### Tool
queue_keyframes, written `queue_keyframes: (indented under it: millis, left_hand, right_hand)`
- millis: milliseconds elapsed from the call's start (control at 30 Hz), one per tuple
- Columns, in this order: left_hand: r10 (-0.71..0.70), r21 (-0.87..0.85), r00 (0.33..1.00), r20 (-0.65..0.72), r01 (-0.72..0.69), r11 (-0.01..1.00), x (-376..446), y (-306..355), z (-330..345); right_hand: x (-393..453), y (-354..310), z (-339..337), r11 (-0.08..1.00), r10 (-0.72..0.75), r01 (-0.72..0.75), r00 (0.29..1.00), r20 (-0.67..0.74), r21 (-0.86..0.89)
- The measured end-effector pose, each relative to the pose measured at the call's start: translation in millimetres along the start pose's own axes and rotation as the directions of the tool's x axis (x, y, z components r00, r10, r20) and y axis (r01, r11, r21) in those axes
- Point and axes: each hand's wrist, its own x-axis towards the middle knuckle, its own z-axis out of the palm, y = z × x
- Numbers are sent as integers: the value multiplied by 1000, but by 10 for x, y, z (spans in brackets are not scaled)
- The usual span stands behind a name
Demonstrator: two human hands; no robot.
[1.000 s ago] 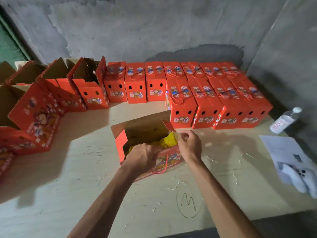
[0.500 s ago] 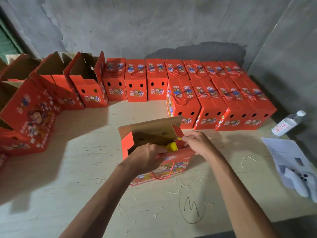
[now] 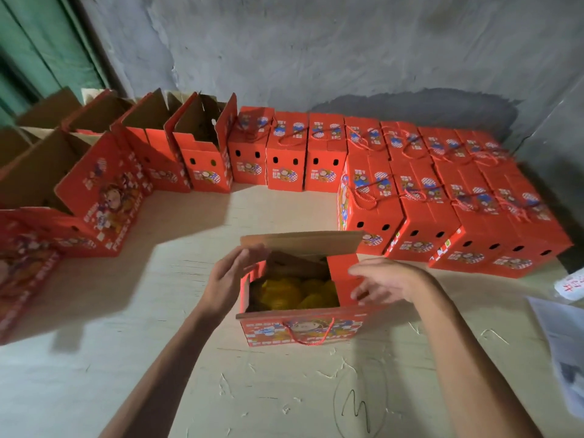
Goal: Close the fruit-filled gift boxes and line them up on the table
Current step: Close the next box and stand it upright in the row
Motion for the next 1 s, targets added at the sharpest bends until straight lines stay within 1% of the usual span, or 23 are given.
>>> queue_keyframes:
  millis: [33, 67, 100, 167, 233, 300, 367, 400, 433, 500, 567, 600, 667, 767, 833, 900, 1000]
  left_hand:
    - [-42, -88, 998, -37, 38, 995, 14, -78, -25]
    - [-82, -139, 994, -66, 72, 988, 37, -153, -39]
    - [-112, -135, 990, -87, 99, 986, 57, -221, -37]
    - [-137, -40, 984, -115, 134, 990, 79, -318, 13]
    - [-128, 31, 985, -116, 132, 991, 75, -372, 69]
    - [-87, 141, 987, -132, 106, 984, 81, -416, 88]
    - [-44, 263, 987, -156, 85, 961, 76, -442, 102]
    - [-10, 333, 987, -163, 64, 941, 74, -450, 113]
    - [40, 427, 987, -157, 32, 904, 74, -468, 123]
    - [122, 621, 986, -110, -28, 783, 60, -524, 159]
    - [167, 701, 983, -72, -69, 710, 51, -579, 194]
    - [180, 707, 980, -80, -71, 703, 67, -596, 186]
    - [177, 686, 977, -120, -47, 726, 86, -621, 178]
    - [125, 660, 982, -140, -1, 752, 113, -618, 178]
    - [93, 647, 986, -136, 17, 762, 132, -608, 152]
    - [87, 655, 989, -122, 15, 755, 129, -614, 124]
    - [123, 671, 987, -100, -24, 741, 92, -624, 95]
  right_hand:
    - [18, 18, -10, 999, -38, 37, 999, 1, 30]
    - [59, 50, -23, 994, -96, 97, 995, -32, 51]
    - [99, 94, -33, 983, -170, 175, 982, -89, 58]
    - [190, 207, -15, 939, -329, 344, 920, -214, 33]
    - [303, 339, 73, 877, -441, 479, 829, -344, 30]
    - [431, 446, 178, 835, -482, 550, 740, -469, 9]
    - [527, 552, 292, 818, -495, 575, 679, -542, -25]
    - [552, 592, 326, 812, -491, 583, 674, -553, -11]
    - [581, 629, 334, 813, -482, 583, 686, -545, 16]
    - [614, 658, 344, 818, -487, 573, 737, -468, 51]
    - [651, 627, 374, 805, -504, 584, 766, -398, 103]
    - [667, 599, 387, 802, -506, 586, 771, -386, 119]
    - [688, 592, 411, 810, -501, 577, 773, -388, 102]
    - [646, 618, 413, 817, -518, 575, 762, -388, 39]
    - [609, 616, 430, 808, -530, 589, 743, -409, 24]
    - [578, 600, 464, 808, -525, 589, 728, -441, 10]
    - [536, 578, 539, 835, -494, 549, 720, -487, -36]
